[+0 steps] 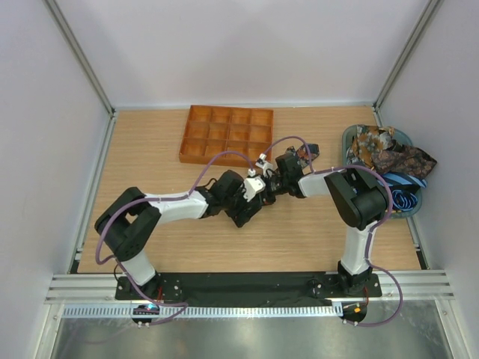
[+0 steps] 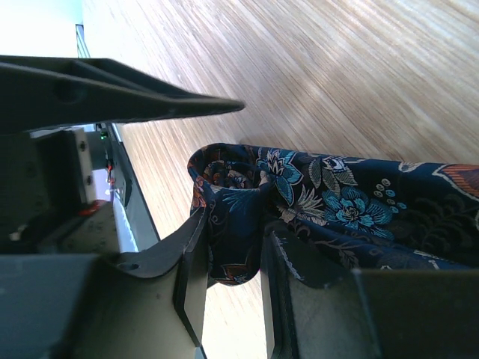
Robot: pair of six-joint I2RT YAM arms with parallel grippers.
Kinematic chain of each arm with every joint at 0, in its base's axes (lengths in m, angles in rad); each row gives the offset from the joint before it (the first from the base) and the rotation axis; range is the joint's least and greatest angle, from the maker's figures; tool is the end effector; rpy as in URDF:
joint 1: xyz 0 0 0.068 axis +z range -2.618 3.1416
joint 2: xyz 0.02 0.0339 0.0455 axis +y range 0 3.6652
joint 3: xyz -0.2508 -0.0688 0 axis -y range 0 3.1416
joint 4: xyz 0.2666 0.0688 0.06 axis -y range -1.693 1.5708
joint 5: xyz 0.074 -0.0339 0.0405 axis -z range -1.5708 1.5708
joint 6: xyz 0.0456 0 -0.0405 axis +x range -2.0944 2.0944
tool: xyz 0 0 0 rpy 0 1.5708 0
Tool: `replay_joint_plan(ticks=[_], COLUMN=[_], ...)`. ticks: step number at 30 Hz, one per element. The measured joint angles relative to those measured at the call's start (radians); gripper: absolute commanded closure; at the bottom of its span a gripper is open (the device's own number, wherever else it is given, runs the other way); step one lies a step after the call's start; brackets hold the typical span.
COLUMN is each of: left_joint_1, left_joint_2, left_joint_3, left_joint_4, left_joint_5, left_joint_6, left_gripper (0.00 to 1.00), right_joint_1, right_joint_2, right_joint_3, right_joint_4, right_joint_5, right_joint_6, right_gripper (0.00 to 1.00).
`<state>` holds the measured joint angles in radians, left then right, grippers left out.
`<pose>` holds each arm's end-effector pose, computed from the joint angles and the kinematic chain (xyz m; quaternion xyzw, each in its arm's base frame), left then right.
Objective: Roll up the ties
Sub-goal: Roll the tie
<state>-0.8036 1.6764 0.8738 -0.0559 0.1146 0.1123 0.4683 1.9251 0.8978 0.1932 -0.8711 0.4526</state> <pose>0.2411 -0.2576 0.1226 0.4316 0.8305 -0.1684 0.3093 0.3106 0.1962 0.0750 -0.1586 0.8446 0.4977 0.1176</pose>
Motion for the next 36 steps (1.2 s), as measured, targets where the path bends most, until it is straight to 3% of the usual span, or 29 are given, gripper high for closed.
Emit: replay_joint_plan(ticks=[6, 13, 19, 29, 32, 33, 34, 36], left_joint_1=[-0.010, -0.022, -0.024, -0.027, -0.027, -0.027, -0.027, -0.028], left_joint_2=[0.043, 0.056, 0.057, 0.077, 0.089, 0.092, 0.094, 0.096], left_joint_3=[0.043, 0.061, 0.070, 0.105, 0.119, 0.123, 0.126, 0.129], left_joint_4=[-0.026, -0.044, -0.063, -0.096, -0.098, -0.100, -0.103, -0.108], left_joint_5=[-0.063, -0.064, -0.064, -0.069, -0.069, -0.070, -0.072, -0.088], left_joint_6=[0.003, -0.010, -0.020, -0.022, -0.022, -0.023, -0.024, -0.025], left_gripper=[0.19, 0.51, 0.61, 0.63, 0.62, 0.60, 0.47, 0.32], right_joint_1=[0.000, 0.000, 0.000, -0.013, -0.021, -0.022, -0.023, -0.023], right_joint_2=[0.000, 0.000, -0.001, -0.024, -0.031, -0.031, -0.031, -0.031], right_joint_3=[0.000, 0.000, 0.001, -0.004, -0.010, -0.011, -0.014, -0.016], right_joint_4=[0.001, 0.009, 0.011, 0.001, 0.001, 0.000, 0.000, -0.001], right_joint_5=[0.000, 0.004, 0.002, 0.039, 0.048, 0.052, 0.053, 0.054], right_joint_6=[0.000, 0.000, 0.002, 0.003, 0.003, 0.003, 0.006, 0.008], right_gripper=[0.68, 0.56, 0.48, 0.47, 0.58, 0.62, 0.66, 0.70])
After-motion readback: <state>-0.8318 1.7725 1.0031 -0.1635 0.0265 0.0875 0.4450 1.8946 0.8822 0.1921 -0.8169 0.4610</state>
